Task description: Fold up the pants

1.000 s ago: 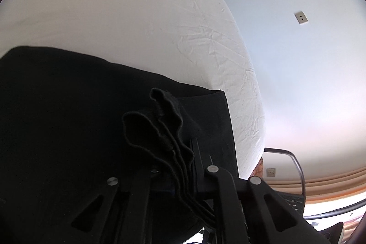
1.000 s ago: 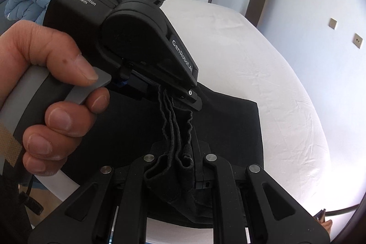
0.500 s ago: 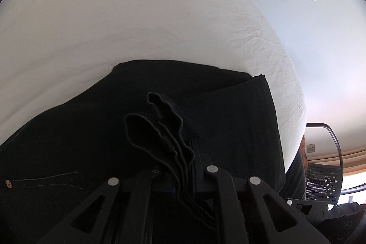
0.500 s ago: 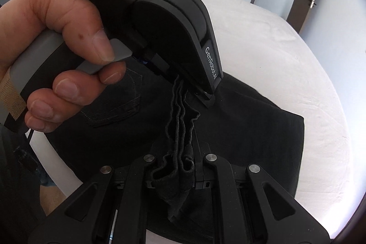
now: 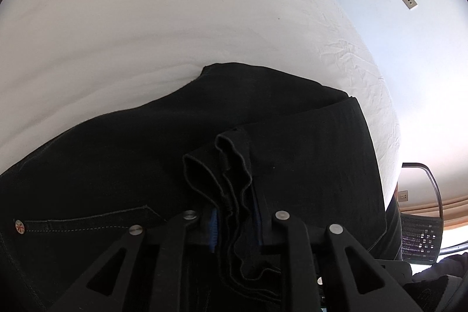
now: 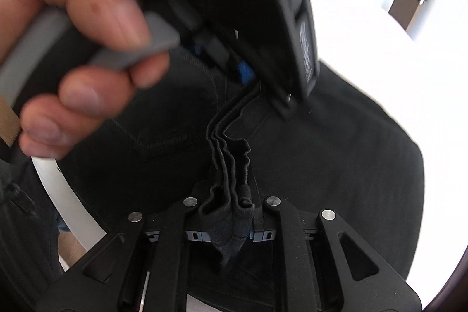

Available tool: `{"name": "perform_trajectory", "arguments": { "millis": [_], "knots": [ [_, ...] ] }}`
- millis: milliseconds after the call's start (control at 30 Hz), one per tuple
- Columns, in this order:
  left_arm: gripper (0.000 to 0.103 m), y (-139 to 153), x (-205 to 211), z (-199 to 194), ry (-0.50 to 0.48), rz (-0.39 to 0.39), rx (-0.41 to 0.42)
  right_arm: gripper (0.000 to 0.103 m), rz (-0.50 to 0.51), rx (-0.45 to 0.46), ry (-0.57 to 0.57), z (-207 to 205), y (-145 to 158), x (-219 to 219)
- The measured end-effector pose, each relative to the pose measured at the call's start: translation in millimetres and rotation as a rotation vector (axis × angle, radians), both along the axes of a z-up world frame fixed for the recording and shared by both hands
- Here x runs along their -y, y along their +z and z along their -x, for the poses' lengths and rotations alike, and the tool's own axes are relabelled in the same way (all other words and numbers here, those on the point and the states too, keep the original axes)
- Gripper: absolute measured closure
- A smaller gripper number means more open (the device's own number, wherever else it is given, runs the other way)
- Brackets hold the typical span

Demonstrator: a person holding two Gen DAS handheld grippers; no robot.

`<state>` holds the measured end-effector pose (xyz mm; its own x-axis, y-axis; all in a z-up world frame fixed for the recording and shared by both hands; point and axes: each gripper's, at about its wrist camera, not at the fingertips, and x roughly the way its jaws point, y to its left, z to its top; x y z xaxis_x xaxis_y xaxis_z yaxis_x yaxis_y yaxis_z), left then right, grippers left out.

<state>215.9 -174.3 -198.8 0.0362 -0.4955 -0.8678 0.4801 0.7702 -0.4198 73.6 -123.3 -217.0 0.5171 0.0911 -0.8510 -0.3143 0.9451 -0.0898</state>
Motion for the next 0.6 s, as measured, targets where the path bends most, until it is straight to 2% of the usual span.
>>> {"name": "perform_trajectory", "arguments": {
  "millis": [67, 100, 133, 200, 267, 367, 400, 500, 600],
  "knots": [
    [0.063, 4.9, -9.7, -1.6, 0.030, -0.026, 0.044, 0.082, -0.010, 0.002, 0.016, 10.4, -0.1, 2.4],
    [0.060, 9.3, -14.8, -1.7, 0.046, -0.049, 0.074, 0.073, -0.021, -0.006, 0.026, 15.6, 0.3, 5.0],
    [0.059, 14.0, -18.7, -0.3, 0.066, -0.071, 0.103, 0.052, -0.036, -0.020, 0.036, 21.3, 1.9, 6.6],
    [0.057, 23.6, -29.8, 0.4, 0.109, -0.113, 0.161, 0.031, -0.115, -0.040, 0.052, 39.9, 8.7, 17.0],
    [0.057, 38.7, -40.3, 2.4, 0.152, -0.130, 0.224, 0.031, -0.208, -0.045, 0.069, 65.9, 21.1, 30.3],
    [0.056, 56.9, -39.1, 20.5, 0.167, -0.092, 0.292, 0.031, -0.392, -0.053, 0.074, 96.8, 41.6, 71.4],
    [0.051, 59.2, -35.6, 29.0, 0.160, -0.079, 0.305, 0.033, -0.440, -0.067, 0.054, 101.3, 46.5, 86.7],
    [0.048, 43.6, -12.5, 58.3, 0.119, -0.096, 0.302, 0.057, -0.592, -0.116, -0.079, 90.7, 56.7, 163.6],
    [0.048, 16.5, -0.4, 77.0, 0.093, -0.125, 0.245, 0.072, -0.775, -0.162, -0.217, 71.7, 48.6, 243.3]
  ]
}}
